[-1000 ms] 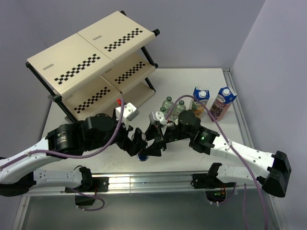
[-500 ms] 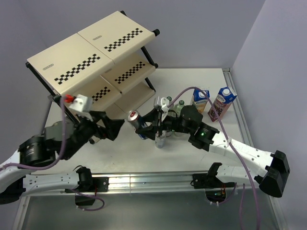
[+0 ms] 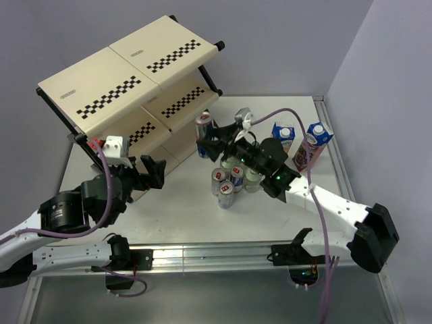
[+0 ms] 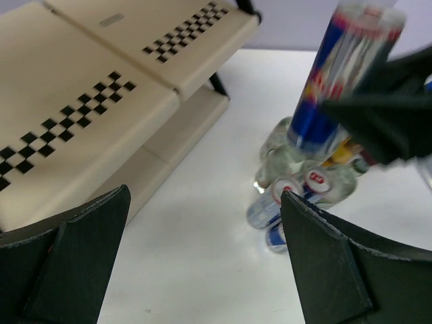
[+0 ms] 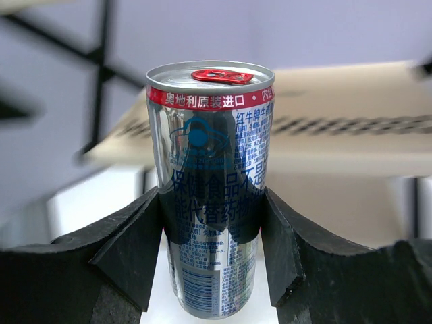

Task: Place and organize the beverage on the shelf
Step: Place the drink on the shelf.

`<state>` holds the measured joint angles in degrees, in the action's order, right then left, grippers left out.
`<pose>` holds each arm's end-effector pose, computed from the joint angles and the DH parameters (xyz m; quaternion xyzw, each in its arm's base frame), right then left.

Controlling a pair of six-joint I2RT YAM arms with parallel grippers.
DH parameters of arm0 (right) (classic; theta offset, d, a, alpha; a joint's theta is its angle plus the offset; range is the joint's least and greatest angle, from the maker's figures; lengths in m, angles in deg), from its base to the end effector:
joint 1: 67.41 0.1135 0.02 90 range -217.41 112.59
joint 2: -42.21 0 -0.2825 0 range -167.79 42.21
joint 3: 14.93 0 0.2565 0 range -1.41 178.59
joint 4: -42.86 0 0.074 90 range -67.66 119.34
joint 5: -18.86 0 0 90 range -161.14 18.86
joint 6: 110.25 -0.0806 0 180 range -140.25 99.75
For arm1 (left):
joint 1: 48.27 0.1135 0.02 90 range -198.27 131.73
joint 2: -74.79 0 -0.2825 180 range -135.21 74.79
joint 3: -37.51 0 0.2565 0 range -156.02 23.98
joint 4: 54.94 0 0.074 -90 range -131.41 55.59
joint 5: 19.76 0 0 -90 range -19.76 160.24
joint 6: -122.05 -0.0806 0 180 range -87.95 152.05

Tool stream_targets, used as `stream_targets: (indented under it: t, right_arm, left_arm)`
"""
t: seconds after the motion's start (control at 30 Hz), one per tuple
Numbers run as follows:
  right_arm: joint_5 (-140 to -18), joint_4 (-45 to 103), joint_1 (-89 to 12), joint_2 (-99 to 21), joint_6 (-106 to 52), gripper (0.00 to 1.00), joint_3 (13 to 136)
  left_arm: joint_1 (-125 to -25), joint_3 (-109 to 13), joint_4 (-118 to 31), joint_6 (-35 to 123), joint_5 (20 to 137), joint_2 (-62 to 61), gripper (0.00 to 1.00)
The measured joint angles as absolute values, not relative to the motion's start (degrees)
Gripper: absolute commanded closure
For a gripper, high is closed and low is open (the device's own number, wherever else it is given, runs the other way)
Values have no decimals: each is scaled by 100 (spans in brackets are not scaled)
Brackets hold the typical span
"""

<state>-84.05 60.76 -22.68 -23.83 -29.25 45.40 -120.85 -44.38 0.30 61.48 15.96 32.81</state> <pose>0.2073 0.2307 0.3784 -0.2747 0.5671 0.4124 0.6579 0.0994 -0.0982 0.4350 0.0029 0.7597 -0.1912 0.6215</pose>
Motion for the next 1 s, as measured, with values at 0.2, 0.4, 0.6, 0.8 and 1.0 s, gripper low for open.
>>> stream_targets:
  t: [0.2,0.4,0.6,0.8,1.0]
  right_arm:
    - [-8023,6928,-2937,-3331,-3180,100,4750]
    - [-7885,7540,-3090,-3897,-3073,100,4971]
    - [-7946,8458,-3272,-4691,-2820,100,5657]
    - [-8095,8889,-3462,-5543,-2627,100,6284]
    - [-8239,8845,-3514,-6144,-2518,100,6780]
  left_arm:
    - [-12085,-3869,41,6168,1482,3659,1]
    - [-12085,-3780,-166,6118,1664,3734,1]
    - [-12085,-3736,-166,6098,1742,3526,1]
    - [-12085,-3697,-169,6017,1788,3670,0]
    - [-12085,-3664,-175,6009,1786,3873,0]
